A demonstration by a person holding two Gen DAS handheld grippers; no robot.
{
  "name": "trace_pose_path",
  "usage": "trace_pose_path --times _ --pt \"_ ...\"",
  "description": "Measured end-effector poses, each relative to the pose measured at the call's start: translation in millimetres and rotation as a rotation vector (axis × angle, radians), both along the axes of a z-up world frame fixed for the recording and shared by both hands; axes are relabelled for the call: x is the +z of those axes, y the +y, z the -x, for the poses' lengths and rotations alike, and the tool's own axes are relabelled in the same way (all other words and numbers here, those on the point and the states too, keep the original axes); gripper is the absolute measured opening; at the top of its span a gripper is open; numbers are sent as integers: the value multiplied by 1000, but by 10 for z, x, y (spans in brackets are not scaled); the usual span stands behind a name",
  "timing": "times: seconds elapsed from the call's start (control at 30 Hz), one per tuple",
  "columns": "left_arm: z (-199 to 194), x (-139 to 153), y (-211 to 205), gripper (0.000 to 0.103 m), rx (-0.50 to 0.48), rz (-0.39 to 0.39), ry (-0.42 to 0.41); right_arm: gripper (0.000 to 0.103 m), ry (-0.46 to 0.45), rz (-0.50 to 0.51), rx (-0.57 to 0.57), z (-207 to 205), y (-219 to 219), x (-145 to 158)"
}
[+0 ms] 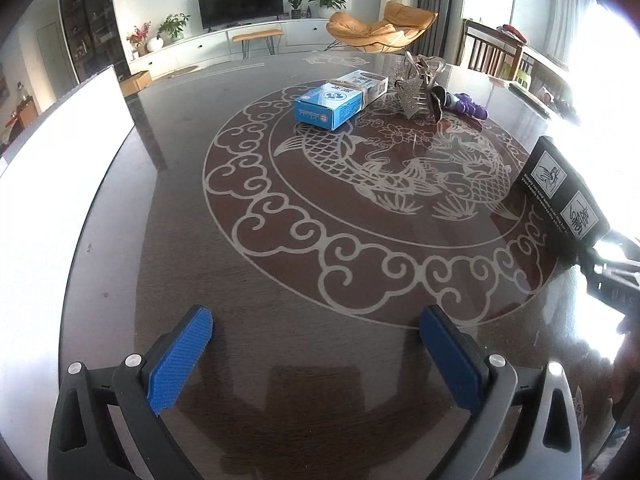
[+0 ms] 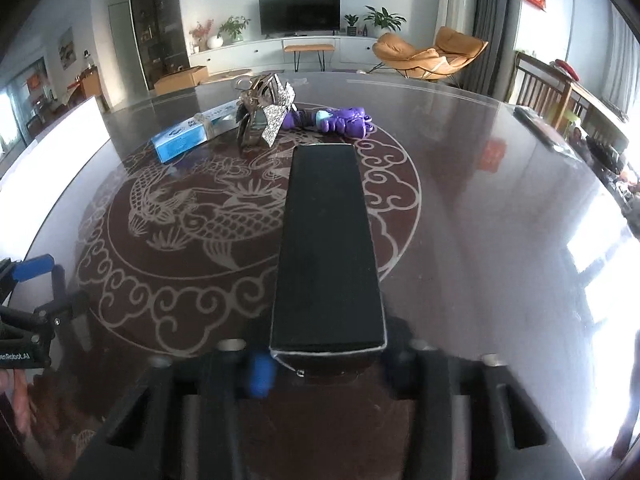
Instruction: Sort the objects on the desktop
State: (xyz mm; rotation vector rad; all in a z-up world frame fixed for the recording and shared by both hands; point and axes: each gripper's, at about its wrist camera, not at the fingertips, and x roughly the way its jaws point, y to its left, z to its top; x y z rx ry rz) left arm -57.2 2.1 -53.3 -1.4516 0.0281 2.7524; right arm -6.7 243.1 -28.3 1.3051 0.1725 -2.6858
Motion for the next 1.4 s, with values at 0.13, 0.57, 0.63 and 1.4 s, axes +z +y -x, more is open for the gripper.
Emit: trace_pose_path --times 0.13,0.57,0.63,1.4 --pt "66 2 14 103 -41 1 -7 94 -24 -6 6 50 -19 -35" --pt "1490 32 93 103 -211 10 -68 94 31 -28 10 17 -33 27" --pt "1702 40 116 103 -192 13 -90 94 21 -22 17 34 -36 18" --pt "304 113 -52 45 -24 17 35 94 32 -38 -6 18 -67 26"
